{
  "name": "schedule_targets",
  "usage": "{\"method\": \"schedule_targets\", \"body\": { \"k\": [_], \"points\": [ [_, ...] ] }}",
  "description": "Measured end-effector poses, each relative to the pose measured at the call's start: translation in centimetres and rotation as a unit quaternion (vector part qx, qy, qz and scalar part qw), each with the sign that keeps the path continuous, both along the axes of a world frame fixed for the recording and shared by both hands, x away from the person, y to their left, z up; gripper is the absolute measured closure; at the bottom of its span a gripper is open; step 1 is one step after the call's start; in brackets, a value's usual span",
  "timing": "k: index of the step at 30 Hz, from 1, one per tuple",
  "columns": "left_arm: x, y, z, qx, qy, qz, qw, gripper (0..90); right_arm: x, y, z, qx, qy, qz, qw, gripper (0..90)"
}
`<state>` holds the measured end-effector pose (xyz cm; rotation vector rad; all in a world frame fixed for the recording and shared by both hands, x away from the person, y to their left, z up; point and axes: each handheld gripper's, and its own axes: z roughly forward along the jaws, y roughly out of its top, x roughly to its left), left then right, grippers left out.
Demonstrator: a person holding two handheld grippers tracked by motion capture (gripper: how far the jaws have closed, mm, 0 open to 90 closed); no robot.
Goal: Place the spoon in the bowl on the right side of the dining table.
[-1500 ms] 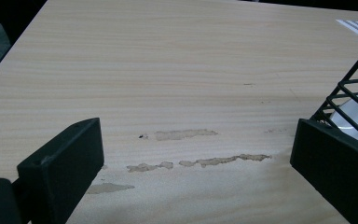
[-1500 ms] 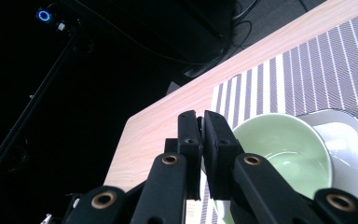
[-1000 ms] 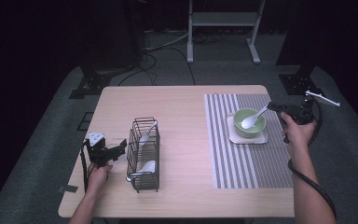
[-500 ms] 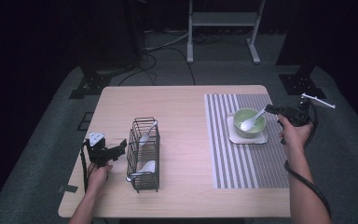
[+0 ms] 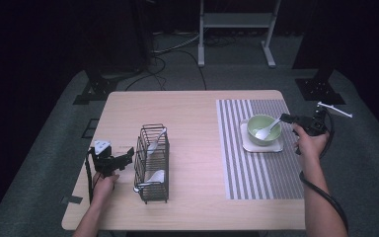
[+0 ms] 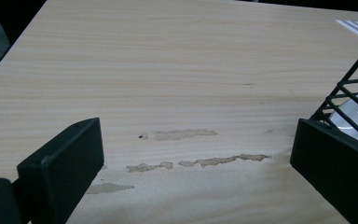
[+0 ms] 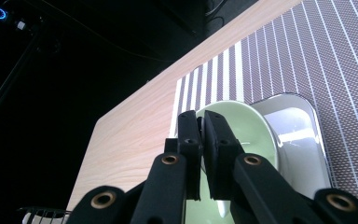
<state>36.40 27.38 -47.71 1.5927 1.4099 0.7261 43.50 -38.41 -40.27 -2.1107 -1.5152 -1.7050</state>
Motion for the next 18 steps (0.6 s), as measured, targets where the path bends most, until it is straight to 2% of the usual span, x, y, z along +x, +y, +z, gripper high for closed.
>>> {"method": "schedule_targets", "body": {
  "k": [7,18],
  "points": [
    [0.0,-0.03,0.0,0.001,0.0,0.0,1.0,1.6,0.12,-0.07,-0.3,-0.007,0.006,-0.001,1.0,85.7],
    [0.02,0.0,-0.01,-0.001,0.0,0.001,1.0,1.6,0.19,-0.71,-1.07,0.007,0.008,-0.008,0.9999,84.8]
  ]
}}
